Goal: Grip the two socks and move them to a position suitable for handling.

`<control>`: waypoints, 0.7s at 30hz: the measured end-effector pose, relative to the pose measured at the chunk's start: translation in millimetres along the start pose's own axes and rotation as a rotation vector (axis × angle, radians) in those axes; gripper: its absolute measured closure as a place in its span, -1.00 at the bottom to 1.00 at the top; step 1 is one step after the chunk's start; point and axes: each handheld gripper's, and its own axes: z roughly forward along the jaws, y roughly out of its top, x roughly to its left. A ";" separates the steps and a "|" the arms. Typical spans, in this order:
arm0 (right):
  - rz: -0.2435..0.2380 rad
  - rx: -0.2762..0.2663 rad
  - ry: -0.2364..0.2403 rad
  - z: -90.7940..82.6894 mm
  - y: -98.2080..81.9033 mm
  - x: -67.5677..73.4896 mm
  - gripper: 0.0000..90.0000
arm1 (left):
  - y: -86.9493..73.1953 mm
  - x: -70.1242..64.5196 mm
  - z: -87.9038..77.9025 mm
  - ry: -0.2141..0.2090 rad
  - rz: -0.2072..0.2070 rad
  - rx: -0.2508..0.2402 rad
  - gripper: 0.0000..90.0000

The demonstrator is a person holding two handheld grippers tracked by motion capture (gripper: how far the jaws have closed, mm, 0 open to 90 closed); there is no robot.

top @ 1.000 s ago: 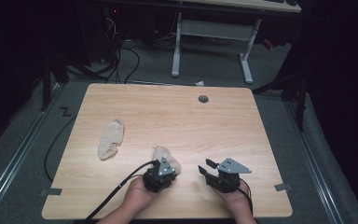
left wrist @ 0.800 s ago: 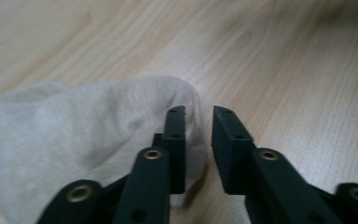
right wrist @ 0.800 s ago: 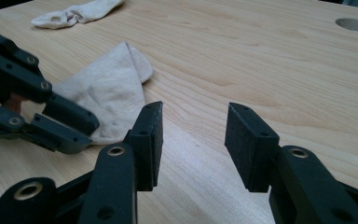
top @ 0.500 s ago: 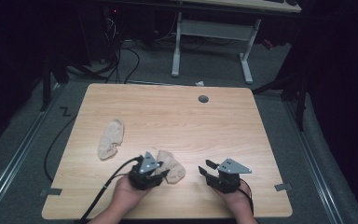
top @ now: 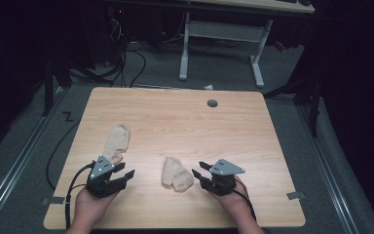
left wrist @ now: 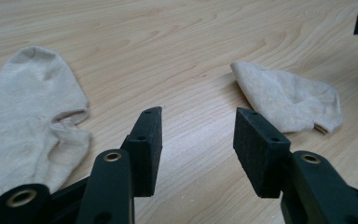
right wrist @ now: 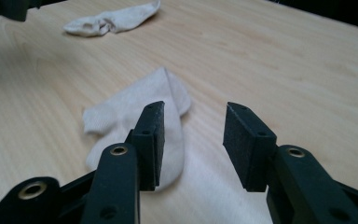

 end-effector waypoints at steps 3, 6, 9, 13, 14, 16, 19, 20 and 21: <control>-0.004 0.011 0.003 9.9 3.4 2.2 0.32 | -4.4 1.6 -3.4 0.002 0.016 -0.022 0.17; -0.009 0.053 0.029 19.2 -5.9 9.7 0.44 | -4.8 6.2 0.3 -0.006 0.007 -0.038 0.16; -0.057 0.127 0.041 24.2 -10.2 20.3 0.68 | -5.0 9.1 7.6 0.009 0.022 -0.023 0.15; -0.042 0.163 0.029 25.8 -11.0 22.4 0.91 | -6.3 10.1 13.8 0.025 0.040 -0.005 0.14; -0.036 0.175 0.021 26.7 -11.6 21.4 0.93 | -6.5 10.2 14.3 0.024 0.038 -0.006 0.13; -0.021 0.195 0.022 29.2 -14.1 18.7 0.94 | -6.7 10.3 15.1 0.024 0.039 -0.007 0.13; -0.023 0.222 0.017 32.0 -17.5 17.9 0.95 | -7.0 10.4 15.9 0.022 0.044 -0.002 0.13; -0.018 0.229 0.018 32.2 -18.1 18.3 0.95 | -7.2 10.4 16.3 0.020 0.045 0.002 0.12; -0.019 0.238 0.017 32.2 -18.7 18.7 0.95 | -7.6 10.1 16.7 0.021 0.047 0.005 0.12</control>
